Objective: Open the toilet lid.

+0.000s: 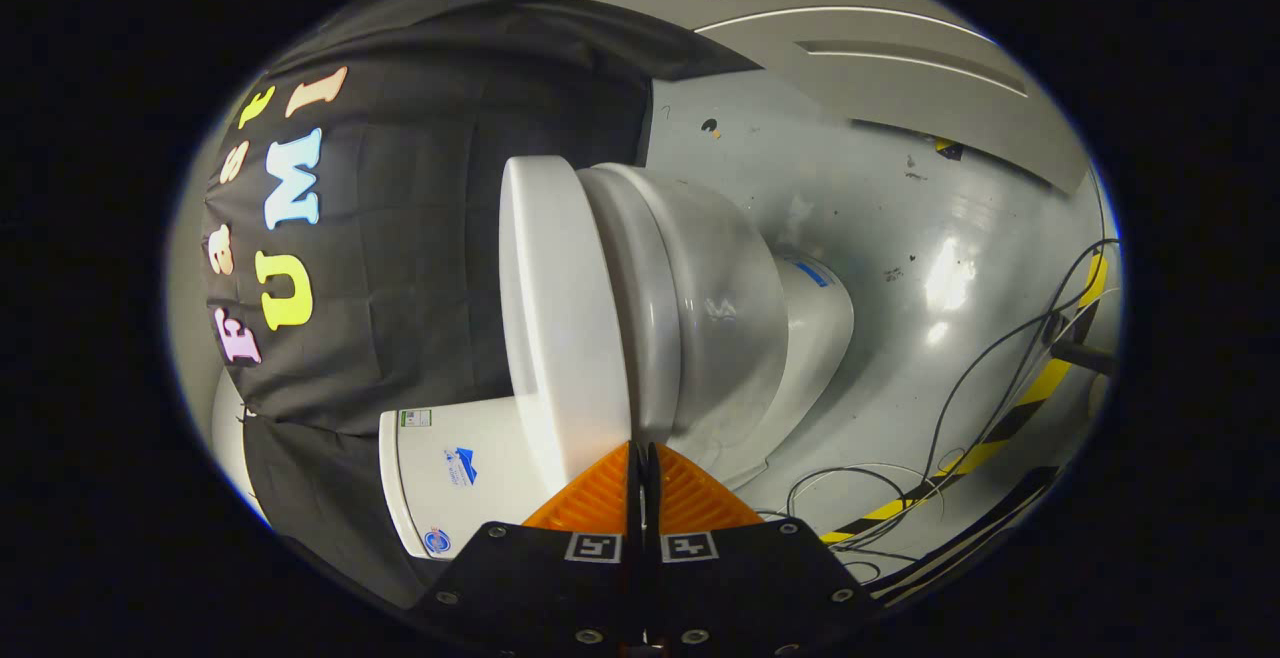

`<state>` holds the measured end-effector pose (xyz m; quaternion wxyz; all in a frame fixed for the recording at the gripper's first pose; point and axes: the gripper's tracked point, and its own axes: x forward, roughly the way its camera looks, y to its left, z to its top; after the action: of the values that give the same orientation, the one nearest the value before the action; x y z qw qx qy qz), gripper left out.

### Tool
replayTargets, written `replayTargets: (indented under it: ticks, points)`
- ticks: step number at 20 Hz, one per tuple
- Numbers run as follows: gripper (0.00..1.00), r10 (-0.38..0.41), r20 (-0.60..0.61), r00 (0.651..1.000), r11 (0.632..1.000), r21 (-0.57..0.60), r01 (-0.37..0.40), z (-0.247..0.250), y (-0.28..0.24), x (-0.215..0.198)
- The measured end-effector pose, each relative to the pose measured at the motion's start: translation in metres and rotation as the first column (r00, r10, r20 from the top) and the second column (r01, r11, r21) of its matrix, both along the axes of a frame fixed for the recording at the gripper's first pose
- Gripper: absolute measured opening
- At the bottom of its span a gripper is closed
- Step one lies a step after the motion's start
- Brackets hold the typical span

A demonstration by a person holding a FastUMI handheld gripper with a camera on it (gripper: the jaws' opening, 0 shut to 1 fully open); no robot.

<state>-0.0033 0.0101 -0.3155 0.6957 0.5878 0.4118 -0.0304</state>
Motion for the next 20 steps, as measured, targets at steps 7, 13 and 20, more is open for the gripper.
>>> replayTargets:
  ticks: [7,13,20]
  points:
    - [0.00,0.017,0.013,1.000,0.990,-0.139,-0.015,0.023,0.006,0.005]
    - [0.00,0.061,0.033,0.998,0.972,-0.228,-0.052,0.050,0.015,0.008]
    - [0.00,0.086,0.069,0.994,0.953,-0.296,-0.062,0.075,0.026,0.010]
